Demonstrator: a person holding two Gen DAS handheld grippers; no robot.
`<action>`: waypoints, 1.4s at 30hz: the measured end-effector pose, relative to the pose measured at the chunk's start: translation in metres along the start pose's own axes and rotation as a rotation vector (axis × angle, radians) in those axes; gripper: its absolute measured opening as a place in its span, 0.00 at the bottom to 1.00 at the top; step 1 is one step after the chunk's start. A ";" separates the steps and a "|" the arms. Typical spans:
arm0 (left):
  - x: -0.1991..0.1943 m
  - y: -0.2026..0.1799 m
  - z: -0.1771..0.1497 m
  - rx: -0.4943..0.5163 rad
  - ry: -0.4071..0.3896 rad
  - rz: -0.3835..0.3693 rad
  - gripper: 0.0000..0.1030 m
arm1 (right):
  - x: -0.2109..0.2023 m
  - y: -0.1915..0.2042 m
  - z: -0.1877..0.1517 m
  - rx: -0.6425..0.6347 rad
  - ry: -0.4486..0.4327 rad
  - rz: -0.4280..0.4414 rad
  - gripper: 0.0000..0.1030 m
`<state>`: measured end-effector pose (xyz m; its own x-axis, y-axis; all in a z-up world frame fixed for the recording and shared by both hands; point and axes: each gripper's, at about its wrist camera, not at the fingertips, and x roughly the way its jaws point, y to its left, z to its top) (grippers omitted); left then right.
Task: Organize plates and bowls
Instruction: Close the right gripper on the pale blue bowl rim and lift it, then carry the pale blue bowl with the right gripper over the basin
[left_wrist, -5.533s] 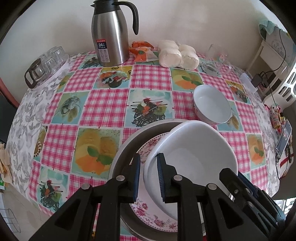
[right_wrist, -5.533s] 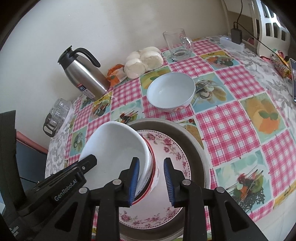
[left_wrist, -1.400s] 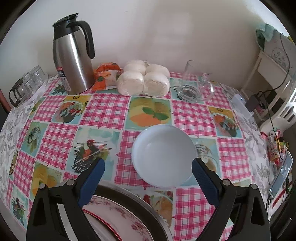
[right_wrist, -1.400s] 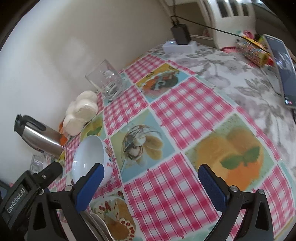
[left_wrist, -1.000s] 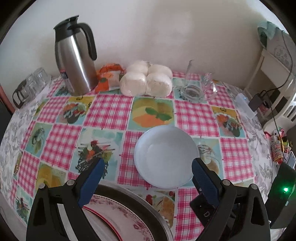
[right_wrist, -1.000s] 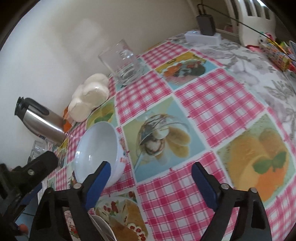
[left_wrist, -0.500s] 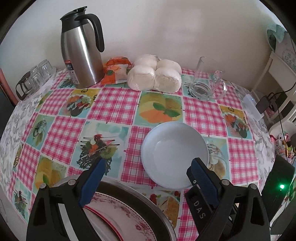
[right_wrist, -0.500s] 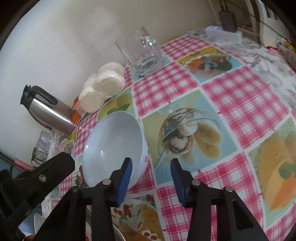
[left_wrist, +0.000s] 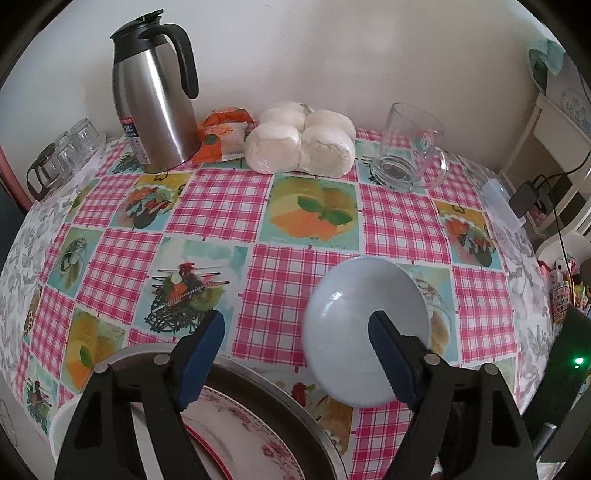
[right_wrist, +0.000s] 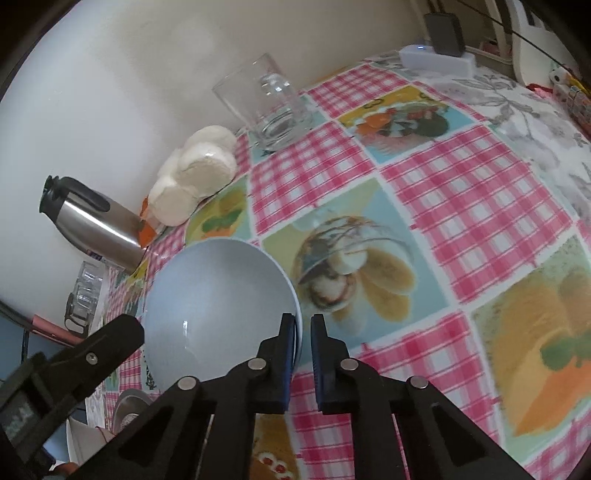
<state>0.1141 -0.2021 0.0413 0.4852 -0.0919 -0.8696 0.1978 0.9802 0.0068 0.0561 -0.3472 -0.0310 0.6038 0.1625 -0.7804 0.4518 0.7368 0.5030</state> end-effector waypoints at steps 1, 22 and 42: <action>0.000 -0.001 0.000 0.004 0.002 -0.004 0.71 | -0.002 -0.002 0.001 -0.004 -0.001 -0.001 0.09; 0.039 -0.041 -0.028 0.087 0.106 -0.087 0.31 | -0.007 -0.040 0.001 0.057 0.047 0.018 0.10; 0.020 -0.035 -0.024 0.065 0.089 -0.192 0.16 | -0.029 -0.029 0.004 0.031 0.017 0.050 0.11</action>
<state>0.0966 -0.2340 0.0124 0.3570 -0.2575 -0.8979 0.3358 0.9324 -0.1339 0.0285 -0.3760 -0.0216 0.6155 0.2099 -0.7597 0.4412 0.7070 0.5527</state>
